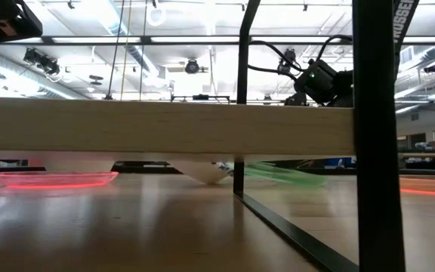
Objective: Place and stack plates onto a shelf
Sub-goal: Stack the green plate on top of the pink plate on the shelf
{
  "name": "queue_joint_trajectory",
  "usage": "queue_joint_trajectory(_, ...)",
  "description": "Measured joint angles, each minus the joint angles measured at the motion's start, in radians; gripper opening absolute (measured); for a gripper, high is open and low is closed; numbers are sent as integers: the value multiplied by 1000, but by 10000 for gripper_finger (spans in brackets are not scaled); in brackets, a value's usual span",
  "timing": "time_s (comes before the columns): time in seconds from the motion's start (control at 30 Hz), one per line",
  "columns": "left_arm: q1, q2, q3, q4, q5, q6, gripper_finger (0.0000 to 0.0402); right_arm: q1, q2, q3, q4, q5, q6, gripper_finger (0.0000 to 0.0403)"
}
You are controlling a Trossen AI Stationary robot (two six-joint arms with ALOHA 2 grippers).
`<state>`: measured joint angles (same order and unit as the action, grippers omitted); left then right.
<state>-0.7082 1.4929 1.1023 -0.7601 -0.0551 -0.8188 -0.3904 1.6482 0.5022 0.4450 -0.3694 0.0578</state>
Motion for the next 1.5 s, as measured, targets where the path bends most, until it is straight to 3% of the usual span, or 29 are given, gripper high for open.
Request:
queue_joint_trajectory(0.67, 0, 0, 0, 0, 0, -1, 187, -1, -6, 0, 33, 6, 3, 8)
queue_joint_trajectory(1.27, 47, 0, 0, 1, 0, 5, 187, -45, -239, 0, 33, 15, 0, 8)
queue_joint_trajectory(1.5, 118, -9, 0, -14, 16, 107, 187, -44, -290, 0, 32, 106, 0, 8)
